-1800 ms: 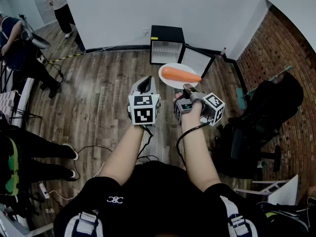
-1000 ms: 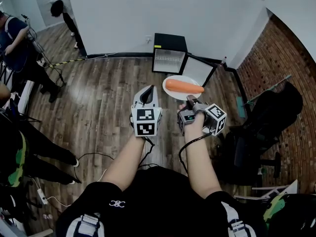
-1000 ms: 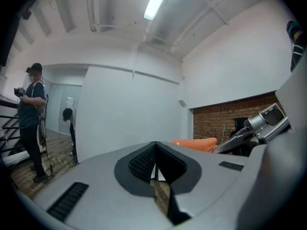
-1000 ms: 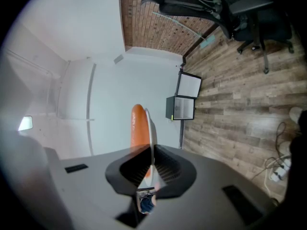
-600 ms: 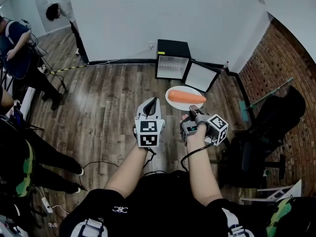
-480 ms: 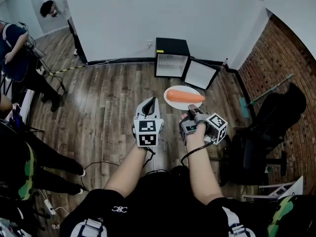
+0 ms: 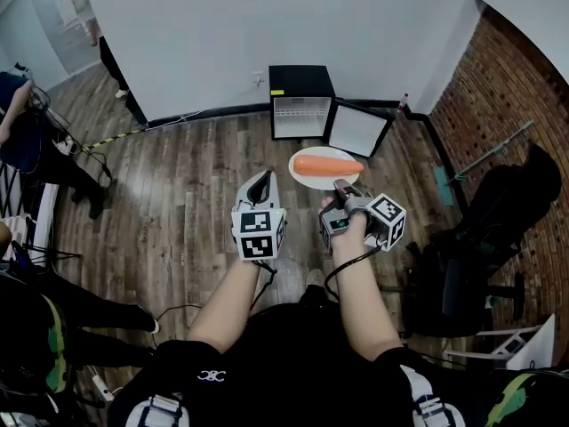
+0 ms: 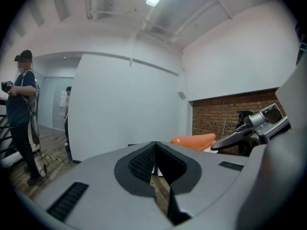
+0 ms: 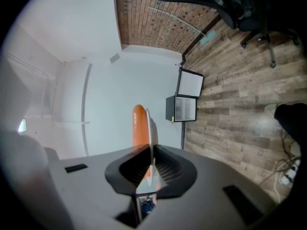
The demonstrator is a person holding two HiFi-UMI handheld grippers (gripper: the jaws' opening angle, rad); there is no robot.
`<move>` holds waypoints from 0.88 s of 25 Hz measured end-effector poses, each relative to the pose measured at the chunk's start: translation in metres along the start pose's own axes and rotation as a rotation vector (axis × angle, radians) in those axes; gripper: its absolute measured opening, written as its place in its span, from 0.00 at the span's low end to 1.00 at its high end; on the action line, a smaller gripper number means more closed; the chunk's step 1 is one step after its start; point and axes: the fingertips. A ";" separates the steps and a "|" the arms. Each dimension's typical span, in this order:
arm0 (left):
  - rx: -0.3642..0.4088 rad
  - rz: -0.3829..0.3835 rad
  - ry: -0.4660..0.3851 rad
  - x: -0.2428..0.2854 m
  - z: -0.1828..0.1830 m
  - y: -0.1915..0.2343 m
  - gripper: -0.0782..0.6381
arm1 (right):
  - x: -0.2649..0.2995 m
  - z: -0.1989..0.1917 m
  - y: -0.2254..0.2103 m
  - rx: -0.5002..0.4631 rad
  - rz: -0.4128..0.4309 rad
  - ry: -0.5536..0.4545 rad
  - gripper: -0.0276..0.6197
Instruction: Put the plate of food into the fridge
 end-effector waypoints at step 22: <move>-0.005 0.070 0.038 0.226 0.031 -0.056 0.10 | 0.162 0.169 0.060 -0.080 -0.010 0.108 0.11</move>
Point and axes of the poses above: the fingertips, and each gripper's own axes: x forward along the fingers, y to its left, z out of its top, and after that the axes turned 3 degrees about x, right-handed
